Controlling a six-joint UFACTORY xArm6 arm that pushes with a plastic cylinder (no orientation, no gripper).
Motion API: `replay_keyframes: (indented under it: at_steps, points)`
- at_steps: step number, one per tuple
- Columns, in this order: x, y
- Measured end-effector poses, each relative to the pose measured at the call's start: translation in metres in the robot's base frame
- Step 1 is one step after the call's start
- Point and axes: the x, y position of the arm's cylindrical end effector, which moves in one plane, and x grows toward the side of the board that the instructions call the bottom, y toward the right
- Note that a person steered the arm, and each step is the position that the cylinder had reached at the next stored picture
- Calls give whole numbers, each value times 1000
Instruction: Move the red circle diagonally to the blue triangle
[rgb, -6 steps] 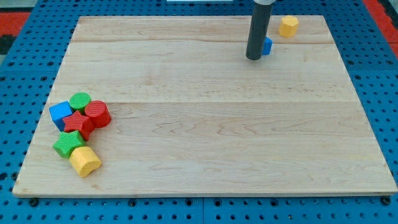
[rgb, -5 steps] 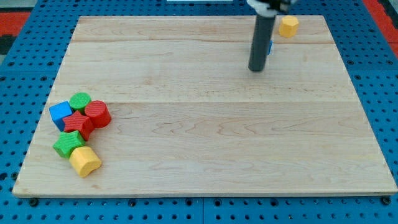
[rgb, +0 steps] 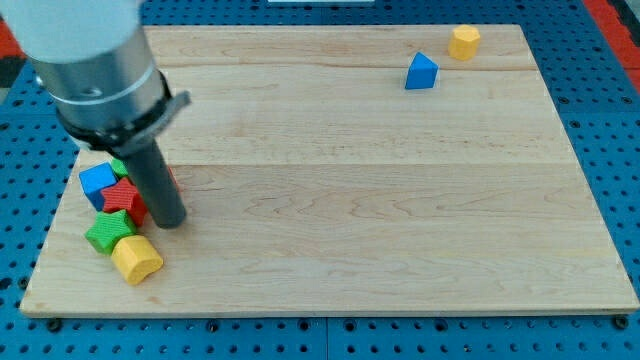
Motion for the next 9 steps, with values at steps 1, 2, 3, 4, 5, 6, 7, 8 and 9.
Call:
replay_keyframes:
  at_steps: [1, 2, 3, 4, 5, 6, 7, 8, 9]
  points:
    - [-50, -22]
    - [-103, -19]
    - [-118, -17]
    - [-131, -50]
    - [-157, -54]
    - [-174, 2]
    - [-171, 81]
    - [-160, -24]
    - [-145, -21]
